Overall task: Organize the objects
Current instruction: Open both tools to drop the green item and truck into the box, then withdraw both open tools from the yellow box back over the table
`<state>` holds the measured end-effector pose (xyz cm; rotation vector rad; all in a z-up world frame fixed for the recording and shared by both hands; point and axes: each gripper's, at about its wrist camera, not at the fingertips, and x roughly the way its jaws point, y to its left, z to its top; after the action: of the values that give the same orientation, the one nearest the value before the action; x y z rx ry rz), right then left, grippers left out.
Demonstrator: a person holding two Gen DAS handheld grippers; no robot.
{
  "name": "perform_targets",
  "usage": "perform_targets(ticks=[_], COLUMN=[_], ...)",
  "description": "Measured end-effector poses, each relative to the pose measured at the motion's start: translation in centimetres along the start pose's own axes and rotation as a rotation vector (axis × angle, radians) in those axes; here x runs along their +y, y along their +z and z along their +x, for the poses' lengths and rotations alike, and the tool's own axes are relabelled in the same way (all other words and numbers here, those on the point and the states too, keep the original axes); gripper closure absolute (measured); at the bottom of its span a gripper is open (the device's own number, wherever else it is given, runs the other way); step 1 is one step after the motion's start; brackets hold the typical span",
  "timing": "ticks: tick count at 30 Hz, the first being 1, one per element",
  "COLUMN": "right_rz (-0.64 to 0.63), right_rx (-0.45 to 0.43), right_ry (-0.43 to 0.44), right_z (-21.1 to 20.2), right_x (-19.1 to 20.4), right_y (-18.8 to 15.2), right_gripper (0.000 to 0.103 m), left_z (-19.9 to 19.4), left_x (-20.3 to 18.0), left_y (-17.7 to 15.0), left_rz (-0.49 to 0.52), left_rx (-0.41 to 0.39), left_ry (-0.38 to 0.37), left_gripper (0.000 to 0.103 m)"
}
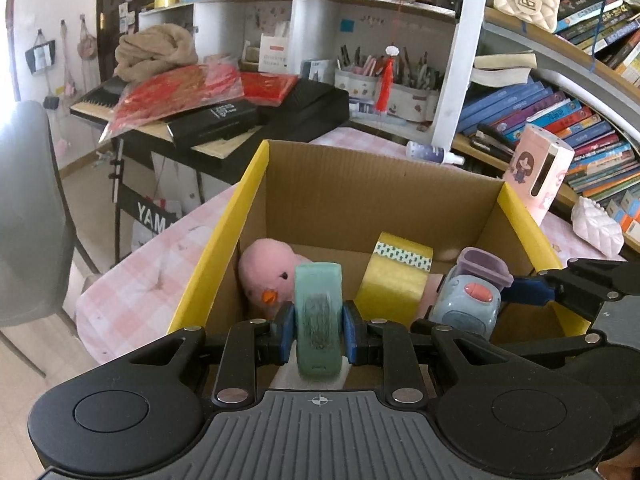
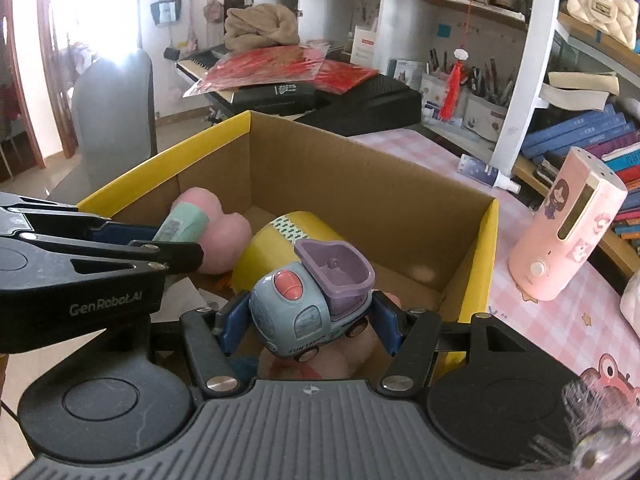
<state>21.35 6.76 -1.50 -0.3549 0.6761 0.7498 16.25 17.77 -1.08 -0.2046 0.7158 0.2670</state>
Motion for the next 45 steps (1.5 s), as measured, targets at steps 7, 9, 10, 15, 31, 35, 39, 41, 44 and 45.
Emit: perform_targets(ticks=[7,9,10,15,31,35,39,41,44,45], right_rz=[-0.005,0.002,0.012,0.078,0.192,0.246,0.331,0.371,0.42,0.43], right_rx=[0.023,0.026,0.032,0.034,-0.113,-0.096,-0.062,-0.046,-0.026,-0.02], right_ry=[0.001,-0.01,-0.018,-0.015,-0.217,-0.296,-0.371,-0.398,-0.46,-0.483], right_z=[0.3,0.3,0.2,-1.3,-11.6,-13.2,-14.3,-14.8,-15.3,-15.4], right_x=[0.0,0.0,-0.1,-0.4,2.8,3.9,5.0,5.5,6.0,6.0], right_y=[0.3,0.3,0.3,0.0,-4.6,-6.7,-8.7,-9.8,-11.0,-11.4], right_gripper=[0.041,0.04,0.038,0.031,0.022,0.018,0.013,0.012,0.008,0.007], left_z=[-0.1,-0.4,-0.7,-2.6,-10.0,-11.0,-12.1,-12.6,-13.4,-13.7], left_x=[0.1,0.0,0.0,0.1,-0.8,-1.0,-0.7,-0.5,-0.2,-0.2], left_y=[-0.1,0.0,-0.1,-0.2,-3.1,-5.0,-6.9,-7.7,-8.6,-8.9], left_rz=[-0.006,-0.007,-0.008,-0.031,0.012,0.044,0.047,0.052,0.062,0.069], left_rx=[-0.004,-0.01,-0.018,-0.072,-0.214,-0.182,-0.145,-0.133,-0.129,-0.129], left_ry=[-0.016,-0.022,-0.025,-0.051,-0.1,-0.086,-0.071,-0.069,-0.067,-0.068], left_gripper=[0.077,0.072,0.066,0.051,0.006,0.005,0.003,0.003,0.003,0.003])
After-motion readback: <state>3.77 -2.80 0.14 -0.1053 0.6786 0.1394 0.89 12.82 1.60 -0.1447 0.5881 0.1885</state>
